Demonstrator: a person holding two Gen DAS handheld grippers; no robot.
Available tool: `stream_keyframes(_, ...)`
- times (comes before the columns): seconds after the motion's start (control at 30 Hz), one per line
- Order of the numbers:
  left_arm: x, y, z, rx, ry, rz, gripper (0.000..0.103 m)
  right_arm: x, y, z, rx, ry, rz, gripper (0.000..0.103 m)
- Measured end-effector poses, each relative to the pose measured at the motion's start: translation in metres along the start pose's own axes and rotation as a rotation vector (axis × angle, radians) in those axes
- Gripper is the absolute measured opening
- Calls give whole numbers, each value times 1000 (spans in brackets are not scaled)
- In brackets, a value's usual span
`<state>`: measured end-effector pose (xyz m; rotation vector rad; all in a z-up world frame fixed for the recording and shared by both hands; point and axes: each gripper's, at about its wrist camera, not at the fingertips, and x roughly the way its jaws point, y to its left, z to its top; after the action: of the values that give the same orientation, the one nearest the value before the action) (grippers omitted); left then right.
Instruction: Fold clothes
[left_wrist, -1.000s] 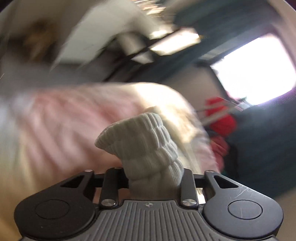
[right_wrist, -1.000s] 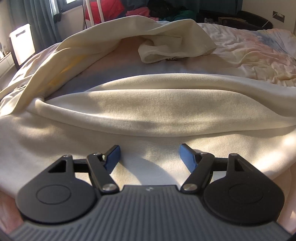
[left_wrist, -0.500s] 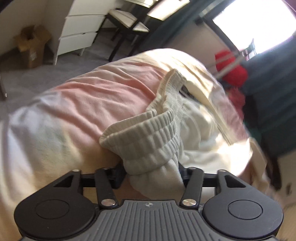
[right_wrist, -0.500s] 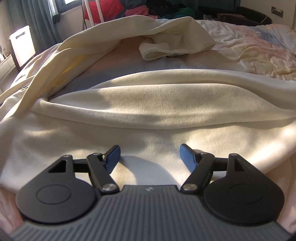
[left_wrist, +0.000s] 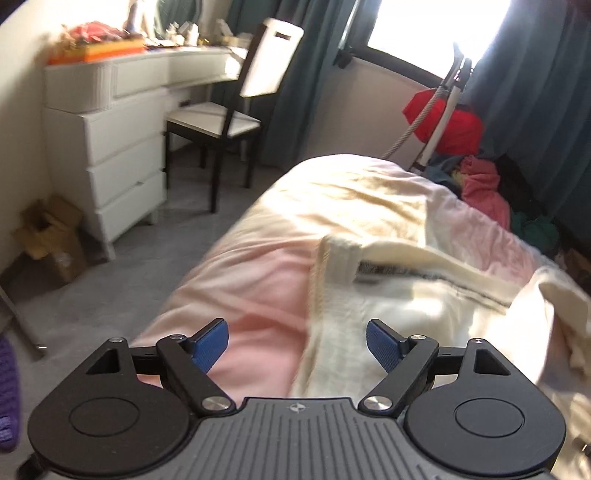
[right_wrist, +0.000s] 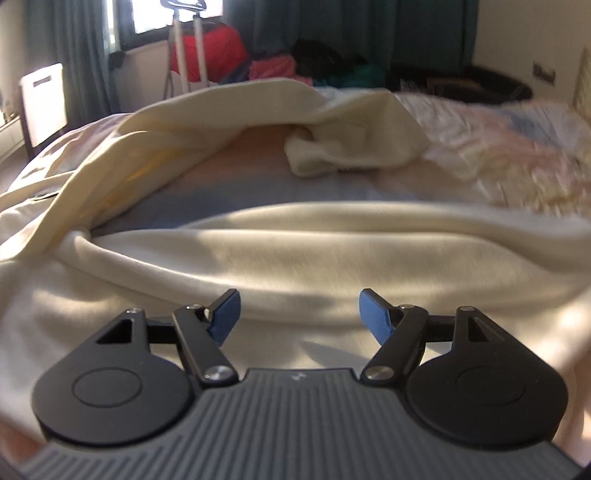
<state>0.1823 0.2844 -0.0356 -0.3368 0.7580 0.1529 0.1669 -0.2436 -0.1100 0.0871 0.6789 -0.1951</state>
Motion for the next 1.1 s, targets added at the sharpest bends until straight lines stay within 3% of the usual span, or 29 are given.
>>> stream_keyframes(0.2,101,-32,37,18,115,66,78,15,13,-2,-38,-29,11,73)
stream_keyframes(0.3,135,-45,43,50,155,155,75,24,15,1,-23,-33,7,73)
stream_keyframes(0.33,142,-46,44,36,147,149,71,26,16,2,-24,-37,4,73)
stream_keyframes(0.43,148,-57,41,50,94,172,48,30,18,2,-25,-51,-2,73)
stream_keyframes(0.63,137,-77,41,111,-41,226,32,29,22,-1,-36,-79,-6,73)
stream_keyframes(0.77,114,-94,55,165,-158,263,30,21,21,0,-34,-93,-4,73)
stream_keyframes(0.87,107,-101,75,174,-193,312,30,16,21,2,-37,-115,-3,73)
stream_keyframes(1.0,121,-95,96,142,-191,405,30,16,22,2,-40,-117,3,73)
stream_keyframes(1.1,149,-85,90,151,-116,422,33,21,22,2,-38,-104,8,73)
